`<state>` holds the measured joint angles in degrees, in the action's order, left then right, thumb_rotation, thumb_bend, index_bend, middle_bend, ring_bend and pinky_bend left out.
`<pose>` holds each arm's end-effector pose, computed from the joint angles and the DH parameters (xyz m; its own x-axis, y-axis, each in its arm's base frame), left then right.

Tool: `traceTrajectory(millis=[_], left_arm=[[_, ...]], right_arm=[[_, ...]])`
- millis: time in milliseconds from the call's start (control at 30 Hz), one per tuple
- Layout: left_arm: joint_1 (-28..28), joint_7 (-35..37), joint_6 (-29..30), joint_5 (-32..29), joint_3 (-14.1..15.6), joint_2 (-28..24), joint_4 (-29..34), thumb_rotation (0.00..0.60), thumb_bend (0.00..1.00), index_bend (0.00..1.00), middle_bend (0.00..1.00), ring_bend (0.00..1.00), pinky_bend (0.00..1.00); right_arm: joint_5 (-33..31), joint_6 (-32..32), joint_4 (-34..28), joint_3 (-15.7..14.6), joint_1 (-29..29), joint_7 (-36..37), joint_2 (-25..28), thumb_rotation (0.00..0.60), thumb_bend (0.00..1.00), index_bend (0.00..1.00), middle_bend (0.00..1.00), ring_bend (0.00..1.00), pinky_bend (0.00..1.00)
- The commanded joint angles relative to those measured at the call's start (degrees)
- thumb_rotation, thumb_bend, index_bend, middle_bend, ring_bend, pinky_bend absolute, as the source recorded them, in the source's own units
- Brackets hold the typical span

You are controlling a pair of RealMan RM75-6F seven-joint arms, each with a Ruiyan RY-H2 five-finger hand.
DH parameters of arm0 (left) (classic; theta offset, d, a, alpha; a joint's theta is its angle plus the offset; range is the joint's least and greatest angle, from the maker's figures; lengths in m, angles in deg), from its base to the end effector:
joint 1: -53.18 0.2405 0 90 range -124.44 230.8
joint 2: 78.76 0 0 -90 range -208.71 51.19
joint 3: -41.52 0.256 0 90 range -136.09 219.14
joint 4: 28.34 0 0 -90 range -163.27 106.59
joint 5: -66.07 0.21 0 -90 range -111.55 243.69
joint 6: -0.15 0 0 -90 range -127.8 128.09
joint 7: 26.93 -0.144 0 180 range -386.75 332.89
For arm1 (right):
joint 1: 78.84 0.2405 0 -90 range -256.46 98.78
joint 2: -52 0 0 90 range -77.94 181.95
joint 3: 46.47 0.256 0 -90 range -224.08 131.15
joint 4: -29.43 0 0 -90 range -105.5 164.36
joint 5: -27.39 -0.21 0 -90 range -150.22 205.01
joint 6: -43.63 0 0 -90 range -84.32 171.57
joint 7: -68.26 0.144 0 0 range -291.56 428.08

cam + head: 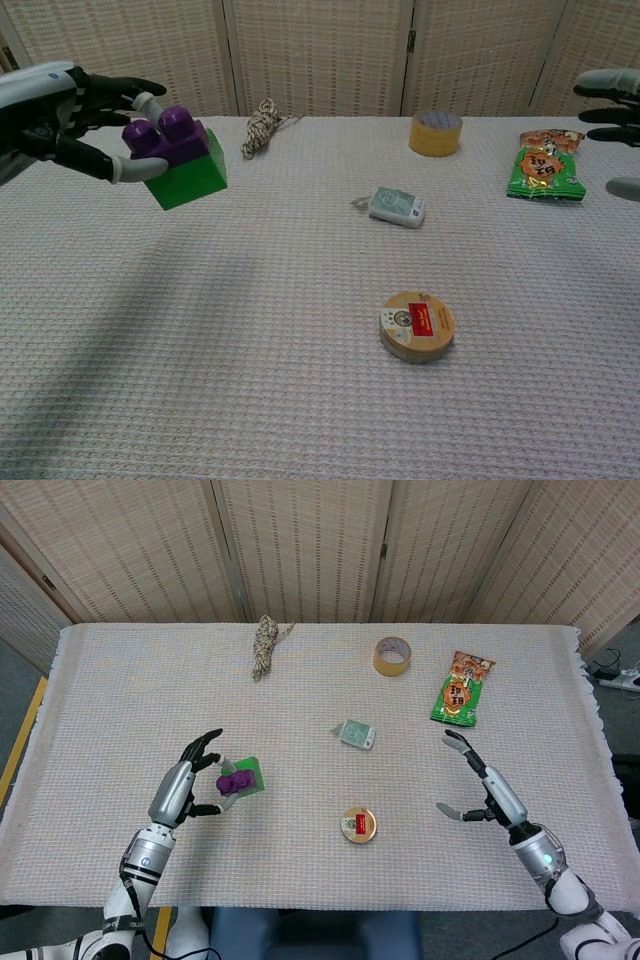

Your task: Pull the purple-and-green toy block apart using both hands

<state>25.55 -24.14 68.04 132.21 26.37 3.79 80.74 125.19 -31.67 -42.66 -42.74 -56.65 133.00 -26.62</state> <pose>-0.1328 0.2813 0.0449 -0.2825 0.2620 0.9228 0.9368 -0.1319 0.3242 -0.2691 -0.2754 0.0760 -0.4519 -0.3856 0.8044 -0.8114 -0.1970 -0.5502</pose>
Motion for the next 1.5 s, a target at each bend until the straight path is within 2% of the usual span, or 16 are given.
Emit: traceTrajectory(millis=[33, 300, 367, 567, 1000, 1267, 1500], left_arm=[[-1.22, -0.85, -1.19, -2.67, -1.55, -0.15, 1.63, 0.6, 0.58, 0.69, 0.11, 0.0, 0.0], [-2.37, -1.43, -0.53, -4.39, -2.9, 0.92, 2.8, 0.6, 0.58, 0.69, 0.12, 0.0, 0.0], [-2.58, -1.52, -0.52, -4.65, -2.97, 1.08, 3.22, 0.6, 0.58, 0.69, 0.12, 0.0, 0.0], [-3.06, -1.24, -0.43, -5.03, -2.86, 2.06, 3.36, 0.6, 0.58, 0.69, 0.12, 0.0, 0.0], [-4.55, -0.42, -1.13, -5.68, -2.97, 4.47, 2.75, 0.6, 0.58, 0.69, 0.13, 0.0, 0.0], [-5.33, 0.35, -0.47, -3.01, -2.29, 7.47, 0.9, 0.6, 0.58, 0.69, 0.14, 0.0, 0.0], [-5.91, 2.11, -1.06, -1.87, -2.19, 9.13, -0.59, 0.6, 0.58, 0.69, 0.14, 0.0, 0.0]], right_arm=[[0.74, 1.43, 5.77, -1.46, 3.68, 10.26, -5.06, 0.6, 0.29, 0.0, 0.0, 0.0, 0.0], [2.02, 3.08, 14.29, -3.61, 8.05, 22.24, -13.31, 0.6, 0.29, 0.0, 0.0, 0.0, 0.0], [1.48, 4.13, 15.18, -2.24, 10.68, 25.23, -14.54, 0.6, 0.29, 0.0, 0.0, 0.0, 0.0], [1.42, 4.74, 16.45, -2.82, 13.65, 31.16, -18.07, 0.6, 0.29, 0.0, 0.0, 0.0, 0.0], [-0.41, 8.04, 17.64, -3.17, 18.3, 33.82, -23.93, 0.6, 0.29, 0.0, 0.0, 0.0, 0.0], [-0.88, 7.69, 15.83, -3.19, 20.15, 38.51, -24.47, 0.6, 0.29, 0.02, 0.0, 0.0, 0.0], [-0.99, 7.59, 15.69, -3.99, 20.98, 41.61, -25.03, 0.6, 0.29, 0.08, 0.0, 0.0, 0.0]])
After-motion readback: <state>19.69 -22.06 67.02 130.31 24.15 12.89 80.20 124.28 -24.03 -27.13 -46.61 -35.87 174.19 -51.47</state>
